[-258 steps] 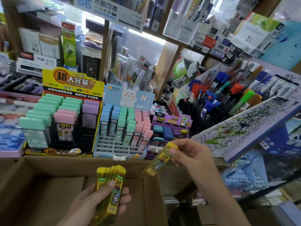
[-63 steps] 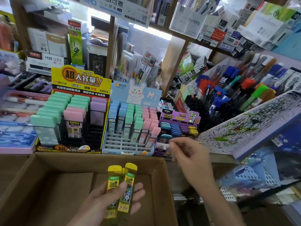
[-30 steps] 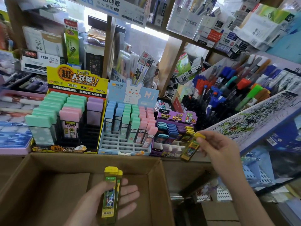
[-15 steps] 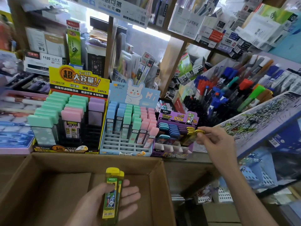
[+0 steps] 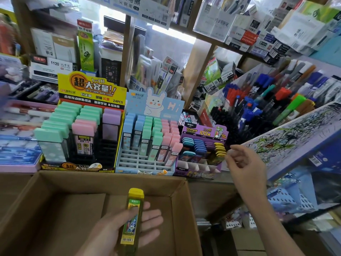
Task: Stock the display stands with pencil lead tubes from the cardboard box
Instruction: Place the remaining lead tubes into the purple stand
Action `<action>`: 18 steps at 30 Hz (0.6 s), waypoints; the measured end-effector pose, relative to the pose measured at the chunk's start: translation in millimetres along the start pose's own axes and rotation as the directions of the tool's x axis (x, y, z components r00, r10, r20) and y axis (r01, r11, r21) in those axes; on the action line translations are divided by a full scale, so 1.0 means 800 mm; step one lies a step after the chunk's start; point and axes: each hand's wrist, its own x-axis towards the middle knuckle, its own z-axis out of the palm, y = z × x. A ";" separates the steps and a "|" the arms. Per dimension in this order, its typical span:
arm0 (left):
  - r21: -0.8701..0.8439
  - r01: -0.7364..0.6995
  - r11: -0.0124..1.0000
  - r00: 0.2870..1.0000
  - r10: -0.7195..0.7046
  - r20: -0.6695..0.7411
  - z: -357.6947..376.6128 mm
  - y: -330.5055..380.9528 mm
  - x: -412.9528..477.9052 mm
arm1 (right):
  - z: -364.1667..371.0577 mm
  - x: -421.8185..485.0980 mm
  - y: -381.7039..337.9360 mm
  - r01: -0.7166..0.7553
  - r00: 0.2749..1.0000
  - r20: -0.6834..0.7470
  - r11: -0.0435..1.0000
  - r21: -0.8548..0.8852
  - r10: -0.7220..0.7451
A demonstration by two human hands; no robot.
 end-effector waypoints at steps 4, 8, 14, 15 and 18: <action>-0.049 0.026 0.998 0.998 -0.028 -0.047 -0.023 -0.002 0.017 | 0.001 -0.020 -0.030 0.085 0.996 -0.020 0.995 0.050 -0.084; 0.023 -0.028 0.999 0.999 0.028 -0.027 -0.025 -0.005 0.015 | 0.020 -0.054 -0.068 -0.050 0.987 0.161 0.965 0.258 0.009; 0.084 -0.074 0.994 0.997 0.075 -0.018 -0.023 -0.007 0.015 | 0.056 -0.094 -0.107 -0.275 0.868 0.493 0.887 0.370 0.063; 0.095 -0.084 0.992 0.996 0.087 -0.019 -0.024 -0.008 0.015 | 0.062 -0.099 -0.111 -0.323 0.834 0.546 0.873 0.365 0.081; 0.132 -0.112 0.985 0.993 0.116 -0.019 -0.027 -0.009 0.015 | 0.075 -0.111 -0.120 -0.399 0.746 0.660 0.853 0.337 0.087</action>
